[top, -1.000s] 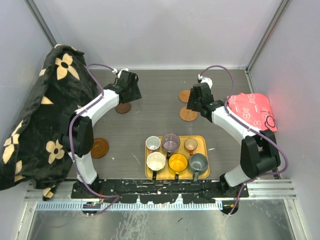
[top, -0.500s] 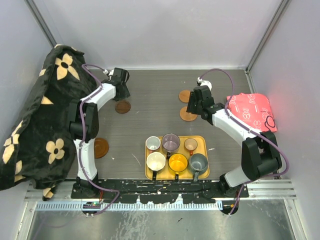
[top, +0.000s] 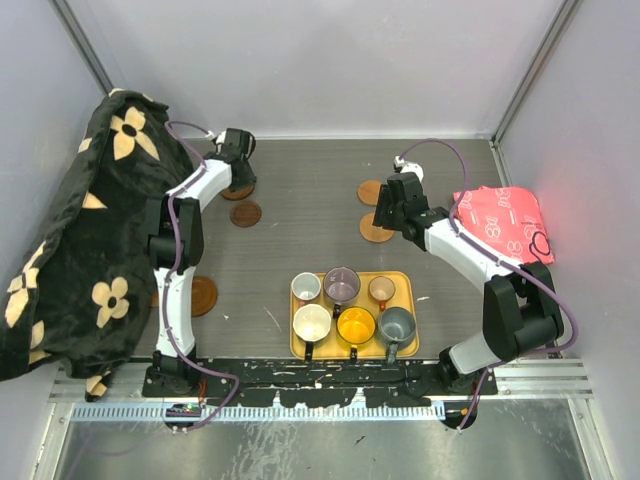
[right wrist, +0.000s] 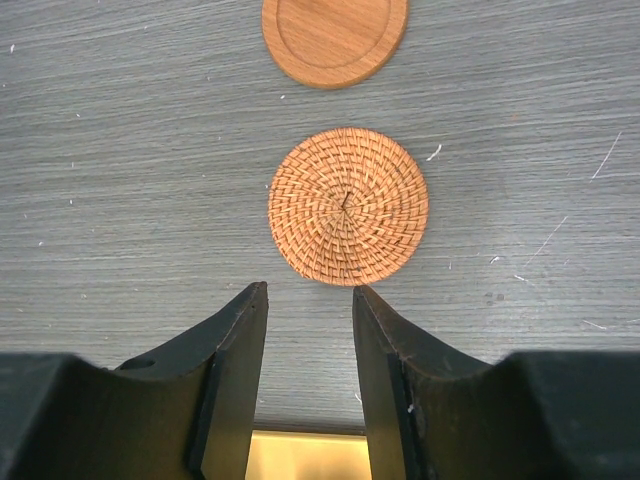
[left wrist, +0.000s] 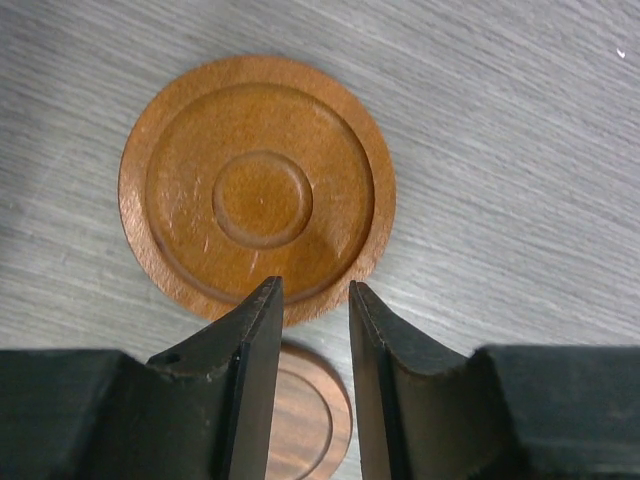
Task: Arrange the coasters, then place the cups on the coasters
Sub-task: Move the coaster to the center of the board.
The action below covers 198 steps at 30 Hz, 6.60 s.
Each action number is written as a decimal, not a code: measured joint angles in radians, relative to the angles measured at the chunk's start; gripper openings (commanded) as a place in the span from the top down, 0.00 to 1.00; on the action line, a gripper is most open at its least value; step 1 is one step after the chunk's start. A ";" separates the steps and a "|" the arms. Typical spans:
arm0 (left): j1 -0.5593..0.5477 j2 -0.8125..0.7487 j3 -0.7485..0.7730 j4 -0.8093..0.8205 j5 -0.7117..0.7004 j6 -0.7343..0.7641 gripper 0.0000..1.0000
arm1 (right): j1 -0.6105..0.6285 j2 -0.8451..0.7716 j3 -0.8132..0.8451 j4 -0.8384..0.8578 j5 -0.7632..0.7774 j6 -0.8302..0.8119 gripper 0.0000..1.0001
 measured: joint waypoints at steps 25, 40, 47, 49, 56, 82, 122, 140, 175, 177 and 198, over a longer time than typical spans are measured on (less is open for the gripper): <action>0.051 0.172 0.217 -0.064 -0.032 0.031 0.65 | 0.000 0.000 0.000 0.000 0.000 0.000 0.54; -0.077 0.160 0.192 -0.076 -0.070 0.022 0.63 | 0.000 0.000 -0.011 0.007 -0.004 0.001 0.55; -0.209 0.156 0.188 -0.080 -0.061 0.008 0.64 | 0.000 -0.009 -0.023 0.007 0.023 0.008 0.54; -0.233 0.156 0.188 -0.080 -0.054 0.005 0.63 | 0.000 -0.022 -0.027 0.006 0.034 0.012 0.54; -0.294 0.155 0.199 -0.096 -0.024 -0.014 0.63 | 0.000 -0.060 -0.036 0.008 0.068 0.024 0.54; -0.363 0.301 0.459 -0.163 0.078 -0.080 0.63 | -0.015 -0.060 -0.052 0.015 0.075 0.028 0.54; -0.349 0.345 0.461 0.050 0.179 -0.112 0.60 | -0.015 -0.026 -0.053 0.033 0.073 0.037 0.54; -0.352 0.140 0.222 0.071 0.183 -0.067 0.60 | -0.015 -0.026 -0.057 0.038 0.067 0.046 0.54; -0.122 -0.360 -0.500 0.024 -0.017 -0.025 0.64 | -0.015 -0.122 -0.092 0.045 -0.006 0.053 0.54; -0.105 -0.331 -0.496 0.024 -0.016 -0.025 0.63 | -0.015 -0.122 -0.092 0.045 -0.006 0.053 0.54; -0.080 -0.300 -0.481 0.047 -0.016 -0.037 0.64 | -0.015 -0.090 -0.092 0.045 -0.012 0.053 0.54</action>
